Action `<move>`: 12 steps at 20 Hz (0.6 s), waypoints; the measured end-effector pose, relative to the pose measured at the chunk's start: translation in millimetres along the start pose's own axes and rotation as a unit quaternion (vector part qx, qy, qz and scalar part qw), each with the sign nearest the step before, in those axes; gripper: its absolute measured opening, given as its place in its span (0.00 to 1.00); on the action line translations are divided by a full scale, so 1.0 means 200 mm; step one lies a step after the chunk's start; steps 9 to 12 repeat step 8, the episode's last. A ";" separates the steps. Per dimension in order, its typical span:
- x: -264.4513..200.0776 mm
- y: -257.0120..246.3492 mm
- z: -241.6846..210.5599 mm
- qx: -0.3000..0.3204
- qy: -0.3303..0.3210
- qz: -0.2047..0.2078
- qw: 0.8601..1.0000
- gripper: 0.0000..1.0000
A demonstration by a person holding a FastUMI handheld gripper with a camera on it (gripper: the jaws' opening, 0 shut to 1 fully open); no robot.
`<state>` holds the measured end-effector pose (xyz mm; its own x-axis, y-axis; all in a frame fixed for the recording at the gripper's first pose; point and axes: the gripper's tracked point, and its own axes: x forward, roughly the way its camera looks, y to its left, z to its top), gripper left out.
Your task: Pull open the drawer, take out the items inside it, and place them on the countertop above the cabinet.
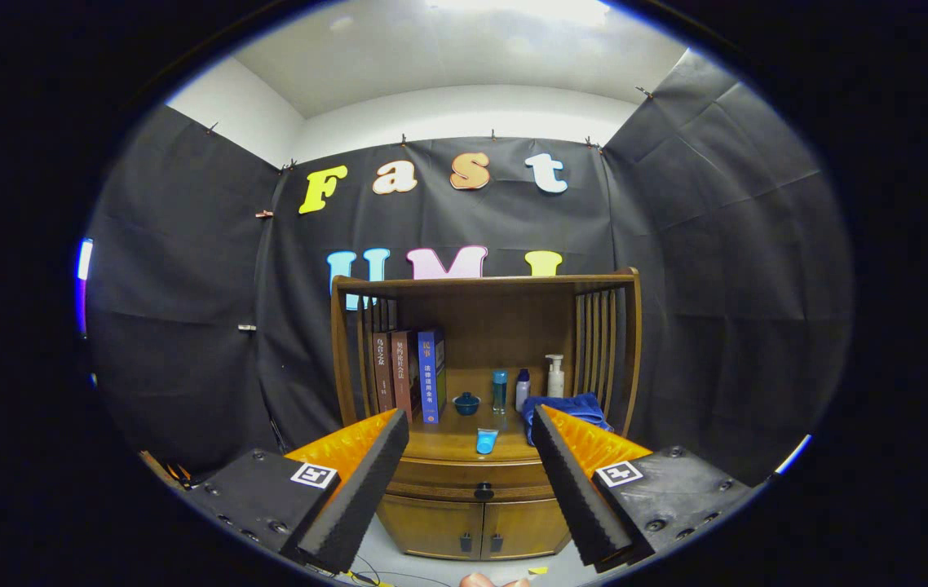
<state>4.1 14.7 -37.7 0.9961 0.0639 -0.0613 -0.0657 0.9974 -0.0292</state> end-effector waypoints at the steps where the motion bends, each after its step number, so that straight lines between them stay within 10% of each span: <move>1: 0.00 0.00 -0.01 0.000 0.001 0.000 1.000 0.99; 12: 0.00 0.00 -0.02 -0.001 0.003 -0.001 1.000 0.99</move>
